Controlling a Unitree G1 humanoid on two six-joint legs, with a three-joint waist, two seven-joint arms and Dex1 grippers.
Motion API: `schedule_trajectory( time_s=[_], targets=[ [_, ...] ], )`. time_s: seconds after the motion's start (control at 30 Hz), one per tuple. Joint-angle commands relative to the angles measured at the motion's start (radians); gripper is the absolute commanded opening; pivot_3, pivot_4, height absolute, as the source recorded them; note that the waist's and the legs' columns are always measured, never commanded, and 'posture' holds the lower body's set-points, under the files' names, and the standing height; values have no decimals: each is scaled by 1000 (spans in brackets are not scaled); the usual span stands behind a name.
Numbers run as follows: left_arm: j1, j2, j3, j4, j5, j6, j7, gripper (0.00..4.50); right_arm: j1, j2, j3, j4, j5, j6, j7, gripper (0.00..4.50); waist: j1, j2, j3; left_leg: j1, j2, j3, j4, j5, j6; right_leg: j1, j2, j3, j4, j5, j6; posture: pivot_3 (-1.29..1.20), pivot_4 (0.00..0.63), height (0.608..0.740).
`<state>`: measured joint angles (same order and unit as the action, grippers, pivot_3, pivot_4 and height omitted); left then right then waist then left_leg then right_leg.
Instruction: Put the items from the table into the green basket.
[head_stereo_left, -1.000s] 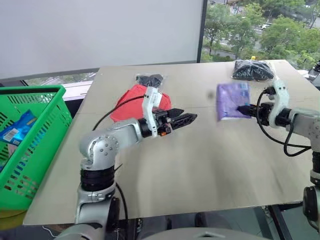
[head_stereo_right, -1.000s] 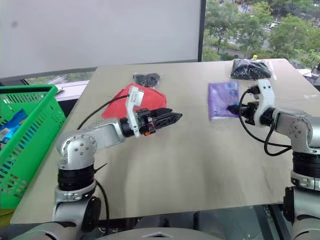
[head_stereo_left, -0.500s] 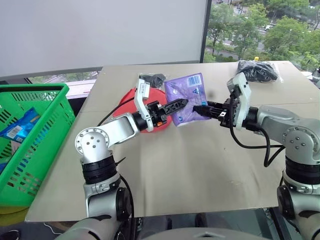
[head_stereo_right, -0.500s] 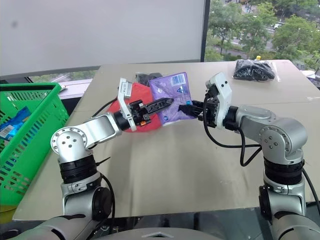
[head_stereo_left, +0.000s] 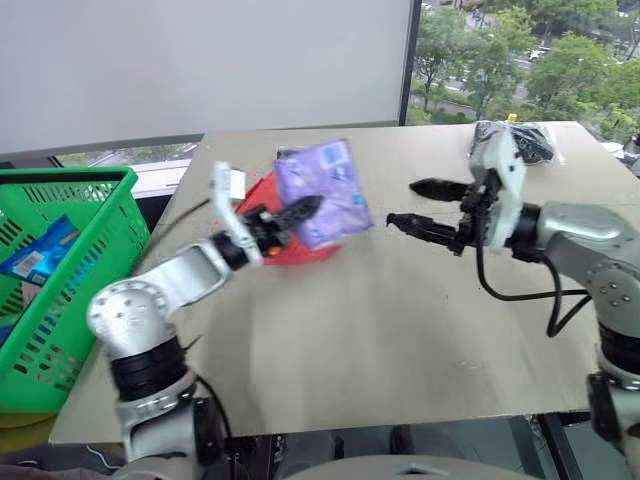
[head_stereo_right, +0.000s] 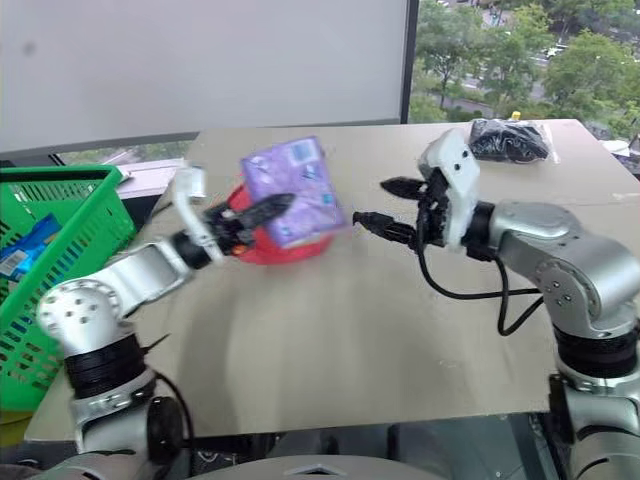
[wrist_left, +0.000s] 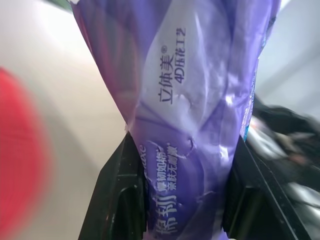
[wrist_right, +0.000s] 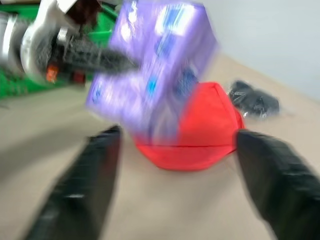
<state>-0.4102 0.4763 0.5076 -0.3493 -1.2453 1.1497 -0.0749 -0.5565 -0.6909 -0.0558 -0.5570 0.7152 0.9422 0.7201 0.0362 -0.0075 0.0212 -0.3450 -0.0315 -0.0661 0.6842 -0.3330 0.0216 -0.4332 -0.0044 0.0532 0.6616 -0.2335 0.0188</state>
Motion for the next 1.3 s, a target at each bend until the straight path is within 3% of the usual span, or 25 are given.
schedule_trajectory(
  time_s=[0.03,0.17,0.37,0.63,0.73,0.77,0.87,0.93,1.13,1.23,1.3],
  targets=[
    [25,127,12,-135,169,-146,-46,1179,23,-52,8,-72,-47,-164,114,4457,14,0,0,0,0,0,0,0,0,0,0,0,0,0,0,193,0,740],
    [81,291,-40,-222,455,-314,-66,1179,16,-54,52,-60,-75,-251,166,4457,44,-1,0,0,0,0,-1,0,0,1,0,-1,0,0,0,258,0,740],
    [235,458,25,-222,911,-514,14,1179,-16,-19,111,6,-107,-336,217,4457,104,-1,0,0,0,-1,-2,0,0,0,0,-1,-1,0,-1,326,0,740],
    [361,498,142,-67,1093,-454,-45,1179,-55,25,104,35,-86,-415,272,4457,195,-2,0,-3,0,-8,-3,0,0,1,-1,-10,-4,-1,-1,363,0,740],
    [380,503,156,18,1113,-423,-86,1179,-66,41,101,39,-86,-419,260,4457,219,-2,0,-3,0,-10,-3,0,0,1,-2,-12,-4,-1,-1,367,0,740],
    [380,505,159,41,1119,-426,-100,2119,-67,45,99,38,-81,-416,254,4500,228,-2,0,-3,0,-10,-3,0,0,1,-2,-12,-4,-1,-1,365,0,740],
    [360,508,153,70,1131,-437,-121,3240,-68,49,91,45,-78,-416,248,4500,251,-3,0,-4,0,-10,-3,-1,0,1,-2,-13,-5,-1,-1,364,0,740],
    [324,489,157,61,1099,-450,-146,4326,-59,48,78,48,-71,-415,240,4500,269,-5,-1,-4,0,-10,-3,-1,0,1,-2,-14,-5,-1,-1,360,0,740],
    [180,386,139,-23,963,-507,-207,4326,-21,32,43,46,-105,-414,170,4500,313,-6,-2,-5,0,-10,-3,-1,1,1,-5,-18,-5,0,-2,330,0,740],
    [50,241,50,-154,660,-358,-266,4326,84,-13,-27,37,-108,-367,122,4500,336,-9,-5,-8,0,-12,-1,-1,0,1,-6,-22,-6,0,-2,294,0,740],
    [7,169,-39,-209,534,-257,-278,4326,155,-49,-65,62,-143,-355,93,4500,344,-11,-6,-10,-1,-14,1,-1,0,1,-10,-27,-7,0,-2,253,0,740]
  ],
)
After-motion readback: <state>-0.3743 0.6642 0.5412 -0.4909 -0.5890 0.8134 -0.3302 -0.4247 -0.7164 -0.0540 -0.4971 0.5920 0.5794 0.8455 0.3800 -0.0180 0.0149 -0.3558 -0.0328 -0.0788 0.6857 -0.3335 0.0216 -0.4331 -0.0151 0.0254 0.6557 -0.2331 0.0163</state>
